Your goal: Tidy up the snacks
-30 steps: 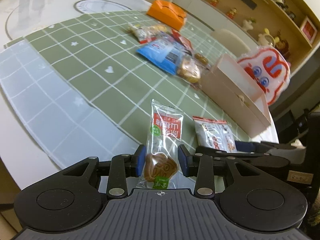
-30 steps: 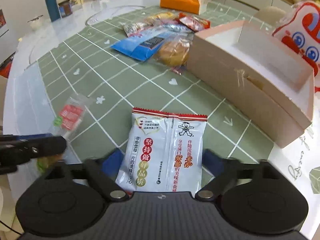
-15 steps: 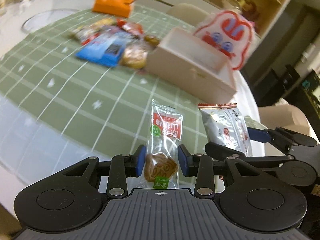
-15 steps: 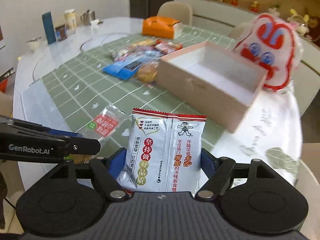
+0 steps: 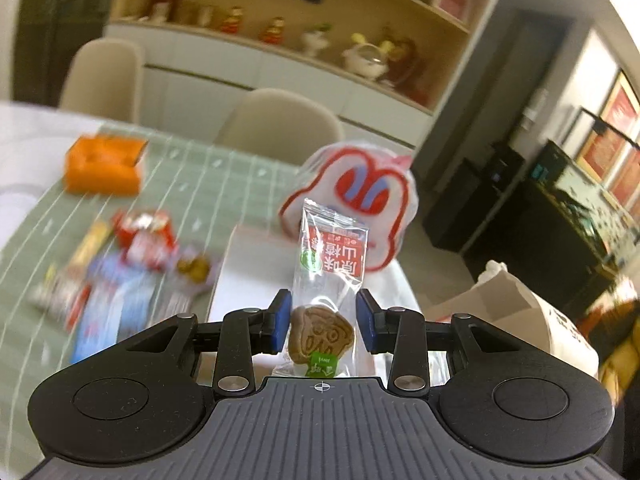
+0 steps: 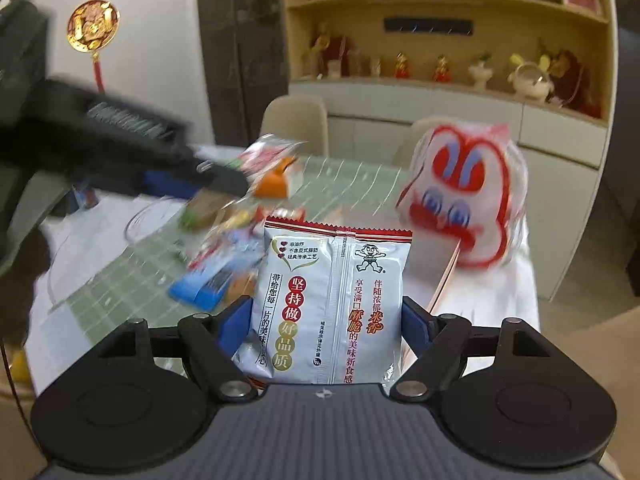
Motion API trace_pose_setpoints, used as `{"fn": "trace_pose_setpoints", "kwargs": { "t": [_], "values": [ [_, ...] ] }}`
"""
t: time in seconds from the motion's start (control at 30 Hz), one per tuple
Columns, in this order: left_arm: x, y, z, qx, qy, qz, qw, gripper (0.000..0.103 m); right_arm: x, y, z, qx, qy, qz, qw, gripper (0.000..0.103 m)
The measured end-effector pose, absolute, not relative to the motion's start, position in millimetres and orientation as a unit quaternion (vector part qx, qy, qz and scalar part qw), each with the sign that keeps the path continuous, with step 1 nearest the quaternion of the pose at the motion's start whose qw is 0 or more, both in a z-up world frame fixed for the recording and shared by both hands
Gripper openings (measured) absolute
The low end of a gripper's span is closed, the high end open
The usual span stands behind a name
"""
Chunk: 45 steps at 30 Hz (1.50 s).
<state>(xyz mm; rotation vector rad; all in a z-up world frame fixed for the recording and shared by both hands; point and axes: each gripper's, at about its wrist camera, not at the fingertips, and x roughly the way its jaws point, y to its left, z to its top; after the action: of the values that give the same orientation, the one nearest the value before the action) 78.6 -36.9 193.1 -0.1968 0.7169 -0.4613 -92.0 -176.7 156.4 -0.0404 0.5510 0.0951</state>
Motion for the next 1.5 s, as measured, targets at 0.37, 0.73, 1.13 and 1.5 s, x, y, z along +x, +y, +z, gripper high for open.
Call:
{"fn": "trace_pose_setpoints", "kwargs": {
  "t": [0.37, 0.73, 1.13, 1.5],
  "values": [
    [212.6, -61.4, 91.1, -0.086, 0.443, -0.272, 0.85, 0.044, -35.4, -154.2, 134.5, -0.054, 0.309, -0.04, 0.949, 0.078],
    [207.1, 38.5, 112.6, -0.147, 0.393, -0.216, 0.882, 0.044, 43.3, -188.9, 151.5, 0.028, 0.273, -0.065, 0.959, 0.081],
    [176.4, 87.7, 59.0, -0.07, 0.445, -0.223, 0.864, 0.044, 113.4, -210.5, 122.6, 0.131, 0.374, -0.059, 0.916, 0.084],
    [139.1, 79.1, 39.1, -0.022, 0.444, -0.272, 0.854, 0.043, 232.1, -106.2, 118.0, -0.035, 0.461, -0.011, 0.887, 0.084]
  ]
}}
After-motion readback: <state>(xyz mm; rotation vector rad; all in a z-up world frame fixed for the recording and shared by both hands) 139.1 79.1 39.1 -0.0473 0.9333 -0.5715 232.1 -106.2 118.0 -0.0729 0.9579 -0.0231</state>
